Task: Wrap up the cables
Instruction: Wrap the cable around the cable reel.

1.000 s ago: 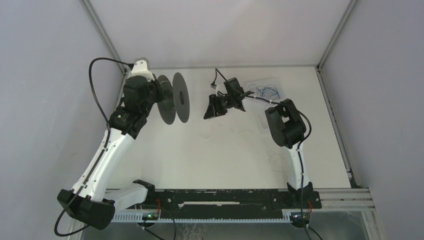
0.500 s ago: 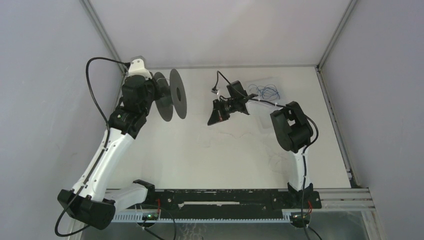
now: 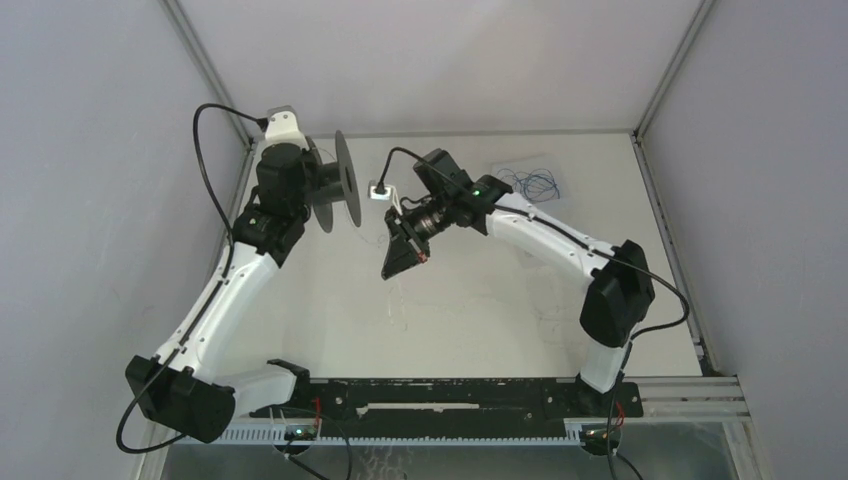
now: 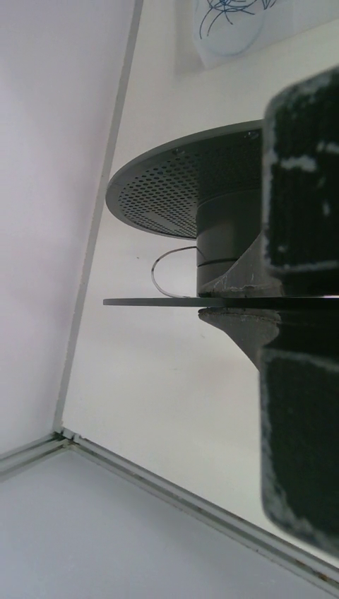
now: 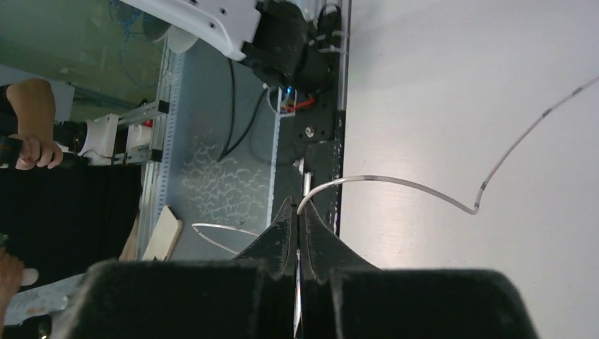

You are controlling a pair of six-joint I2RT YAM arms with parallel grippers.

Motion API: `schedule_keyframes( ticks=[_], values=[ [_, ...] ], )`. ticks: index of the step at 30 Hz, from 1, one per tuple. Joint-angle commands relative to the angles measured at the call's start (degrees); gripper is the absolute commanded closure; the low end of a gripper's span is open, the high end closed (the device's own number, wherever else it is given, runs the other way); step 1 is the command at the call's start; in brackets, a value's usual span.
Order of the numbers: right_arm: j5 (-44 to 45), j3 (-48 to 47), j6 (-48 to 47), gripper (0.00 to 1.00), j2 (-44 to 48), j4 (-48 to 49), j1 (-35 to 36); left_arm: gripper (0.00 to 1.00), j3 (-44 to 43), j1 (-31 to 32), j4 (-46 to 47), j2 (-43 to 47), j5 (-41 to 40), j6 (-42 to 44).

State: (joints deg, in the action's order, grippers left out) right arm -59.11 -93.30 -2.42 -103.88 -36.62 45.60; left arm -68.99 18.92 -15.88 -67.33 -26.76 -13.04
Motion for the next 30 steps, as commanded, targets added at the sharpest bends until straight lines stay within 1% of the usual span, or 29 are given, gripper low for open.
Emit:
schedule_keyframes(
  ticks=[1,6,10,13,17,22,30],
  values=[
    [-0.65,-6.65,-2.97,1.0,6.53,-6.11,-2.27,1.0,3.06,1.85,11.2,2.45,-1.63,5.77],
    [2.49,-12.07,-1.43,1.0,9.78,-4.69,-4.8,1.0,7.09,4.13,13.72,3.49,0.52,11.5],
    [5.06,-16.62,-0.23,1.0,8.66,-4.62,-6.57,1.0,8.85,6.38,14.51,4.38,2.68,15.1],
    [6.82,-19.37,1.17,1.0,6.78,-3.96,-8.2,1.0,9.79,7.48,14.56,4.93,6.07,16.93],
    [8.82,-22.49,2.09,1.0,3.81,-2.55,-11.17,1.0,11.27,7.82,14.04,5.88,12.28,17.5],
    [8.79,-24.25,4.0,1.0,0.78,0.36,-14.85,1.0,11.97,7.89,12.94,6.68,19.08,17.4],
    [8.07,-25.24,3.35,1.0,-2.7,1.75,-16.66,1.0,11.87,7.93,11.25,7.12,27.95,17.95]
  ],
)
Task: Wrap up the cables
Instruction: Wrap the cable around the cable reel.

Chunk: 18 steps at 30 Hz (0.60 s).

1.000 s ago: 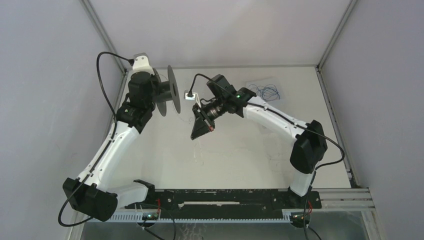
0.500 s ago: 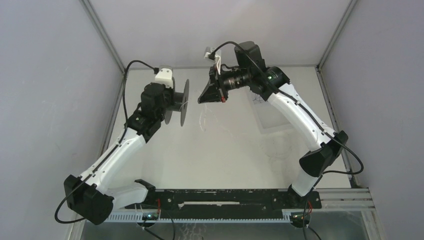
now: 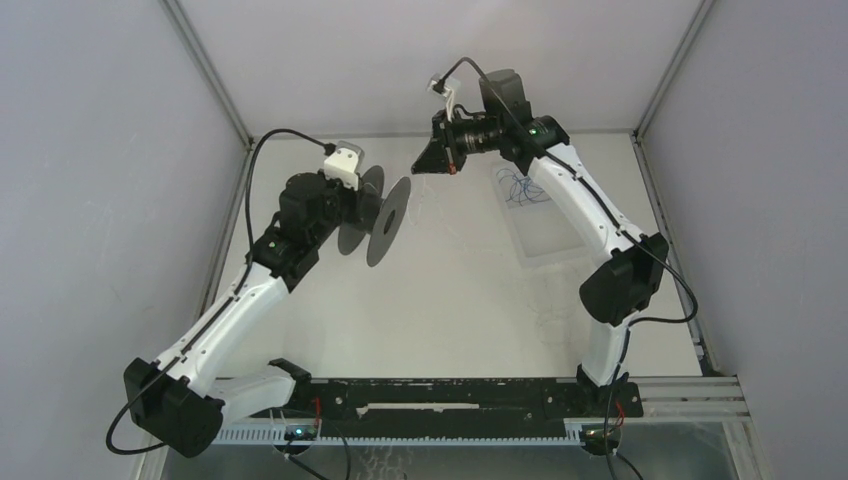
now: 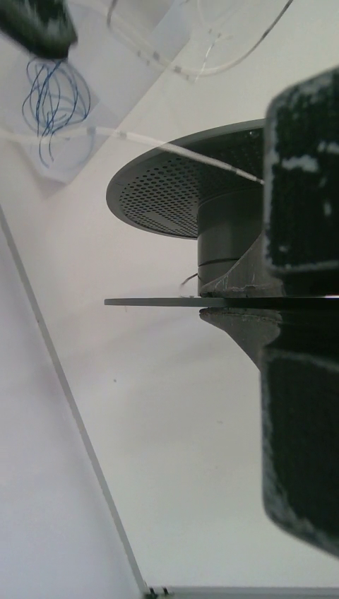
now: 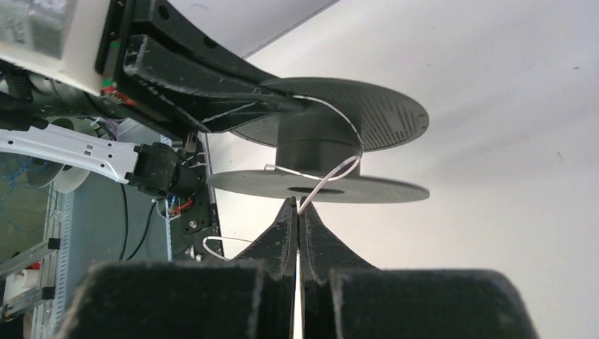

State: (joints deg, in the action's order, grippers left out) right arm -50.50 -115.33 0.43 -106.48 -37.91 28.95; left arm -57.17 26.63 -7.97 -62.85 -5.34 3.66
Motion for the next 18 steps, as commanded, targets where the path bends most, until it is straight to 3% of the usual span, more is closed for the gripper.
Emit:
schedule_keyframes(
  ticks=[1,18],
  values=[
    [-0.64,-3.17,0.13,1.0,-0.39,2.91,-0.15,1.0,-0.01,0.23,3.24,2.76,7.23,1.26],
    [-5.58,6.65,-11.27,0.94,-3.01,-0.87,-6.45,1.0,-4.12,-1.34,0.12,4.14,14.7,-4.45]
  ],
)
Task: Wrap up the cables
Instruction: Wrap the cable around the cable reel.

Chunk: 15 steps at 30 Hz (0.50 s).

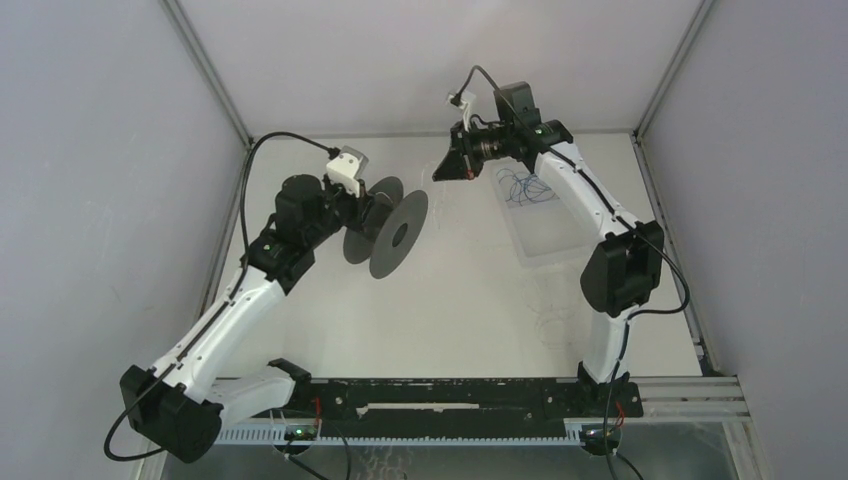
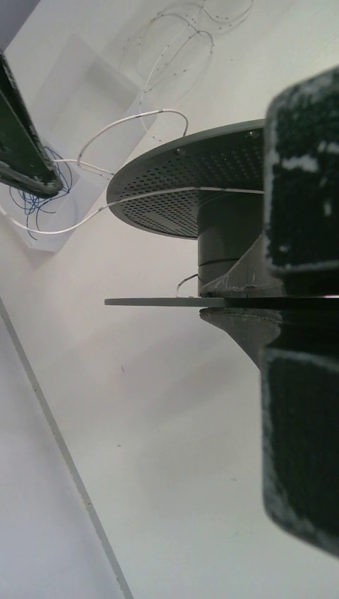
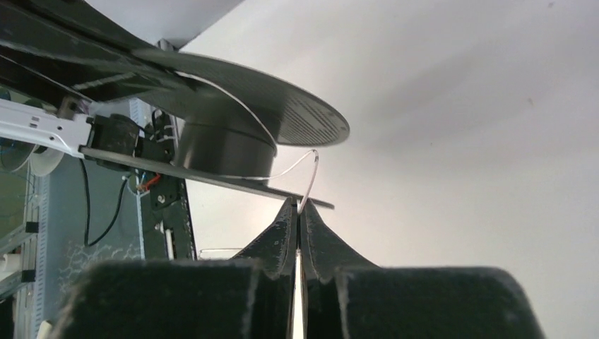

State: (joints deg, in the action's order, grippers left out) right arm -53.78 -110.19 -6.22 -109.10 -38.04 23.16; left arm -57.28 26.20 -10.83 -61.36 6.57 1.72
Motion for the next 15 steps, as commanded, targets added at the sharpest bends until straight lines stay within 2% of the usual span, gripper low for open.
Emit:
schedule_keyframes(
  ticks=[1,6,15],
  values=[
    [-2.31,2.0,-5.37,0.94,-0.57,-1.33,-0.72,1.0,-4.25,-1.13,2.86,2.65,3.04,-2.84],
    [-3.44,4.79,-8.46,0.88,-1.4,-3.67,-0.75,1.0,-6.35,-2.08,1.82,2.72,4.02,-3.79],
    [-4.86,10.32,-7.01,0.72,-2.2,-2.51,-0.71,1.0,-7.94,-2.62,0.42,2.78,5.33,-5.28]
  ],
)
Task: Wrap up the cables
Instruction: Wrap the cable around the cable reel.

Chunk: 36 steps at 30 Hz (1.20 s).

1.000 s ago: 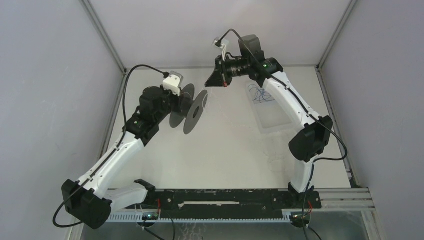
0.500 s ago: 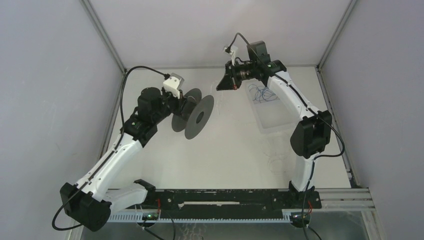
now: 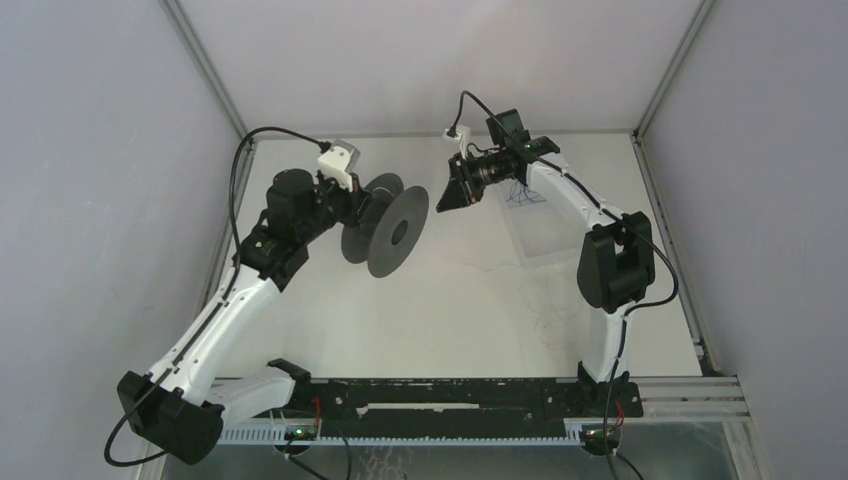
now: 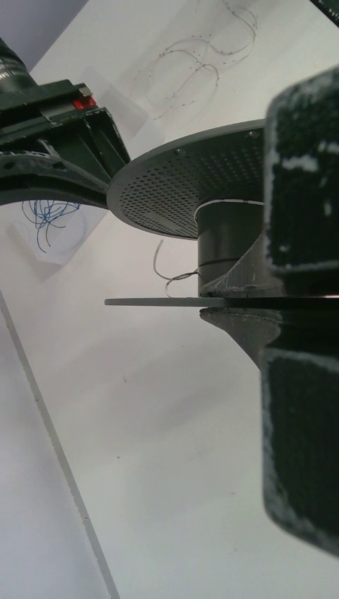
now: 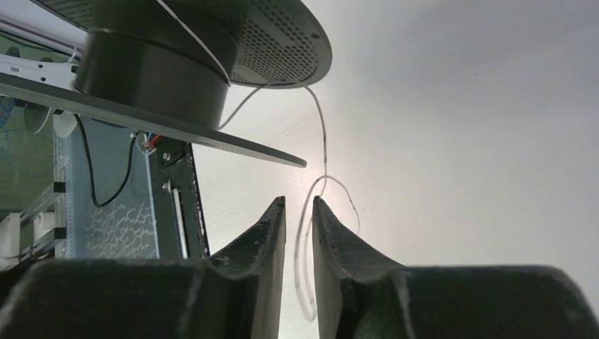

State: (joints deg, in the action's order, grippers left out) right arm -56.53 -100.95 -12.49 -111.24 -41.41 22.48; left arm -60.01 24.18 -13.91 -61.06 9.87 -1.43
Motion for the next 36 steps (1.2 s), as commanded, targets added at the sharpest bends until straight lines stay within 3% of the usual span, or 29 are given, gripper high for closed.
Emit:
schedule_keyframes(
  ticks=[1,9,16,19,26,36],
  values=[
    [-1.84,1.86,-0.55,0.7,0.2,1.24,-0.14,1.0,-5.32,-0.77,3.35,2.54,1.89,-2.35],
    [-0.49,10.83,8.22,0.53,4.74,13.13,-4.86,1.0,-8.49,-2.82,0.83,2.66,-0.69,-5.74],
    [-3.9,15.34,12.7,0.38,7.83,17.9,-9.18,1.0,-9.55,-4.15,-0.02,2.72,-1.97,-7.69],
    [-3.29,20.33,13.05,0.37,10.32,21.4,-8.85,1.0,-10.79,-4.66,-0.44,2.46,-3.32,-9.08],
    [-1.24,35.51,19.92,0.37,12.78,41.24,-4.32,1.0,-14.52,-5.62,-2.34,0.87,-6.81,-13.75],
    [3.25,39.94,21.06,0.37,10.55,53.8,3.06,1.0,-15.31,-5.64,-2.38,-0.04,-7.14,-15.68]
  ],
)
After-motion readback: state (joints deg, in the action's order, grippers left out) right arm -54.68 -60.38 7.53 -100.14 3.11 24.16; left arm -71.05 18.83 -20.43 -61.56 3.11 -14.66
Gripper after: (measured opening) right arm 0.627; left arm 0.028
